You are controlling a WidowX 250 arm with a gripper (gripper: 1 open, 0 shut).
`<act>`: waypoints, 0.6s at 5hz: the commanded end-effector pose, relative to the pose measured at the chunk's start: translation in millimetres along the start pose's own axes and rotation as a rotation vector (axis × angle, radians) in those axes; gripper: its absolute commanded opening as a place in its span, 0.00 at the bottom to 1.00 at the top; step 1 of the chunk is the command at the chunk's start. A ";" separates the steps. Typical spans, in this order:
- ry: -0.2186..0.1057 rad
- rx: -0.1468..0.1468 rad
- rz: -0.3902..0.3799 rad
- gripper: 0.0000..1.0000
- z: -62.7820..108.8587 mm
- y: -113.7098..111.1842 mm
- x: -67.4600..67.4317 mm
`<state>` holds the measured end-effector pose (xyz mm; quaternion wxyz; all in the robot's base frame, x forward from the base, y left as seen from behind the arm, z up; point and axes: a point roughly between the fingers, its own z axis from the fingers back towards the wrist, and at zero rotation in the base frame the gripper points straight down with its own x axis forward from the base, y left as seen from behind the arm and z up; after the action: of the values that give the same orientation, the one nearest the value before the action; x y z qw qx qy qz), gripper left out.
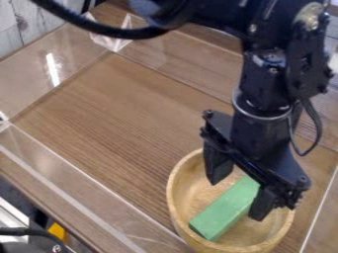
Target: Remove the green block from inside the brown bowl and put it on the table
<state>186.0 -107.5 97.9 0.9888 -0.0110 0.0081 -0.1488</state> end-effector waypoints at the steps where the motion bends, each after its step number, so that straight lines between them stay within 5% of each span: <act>1: -0.037 -0.007 -0.002 1.00 -0.3 -0.6 4.2; 3: -0.048 -0.001 -0.028 1.00 -21.9 -2.3 -1.8</act>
<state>180.3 -107.7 70.7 0.9871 -0.0117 -0.0022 -0.1597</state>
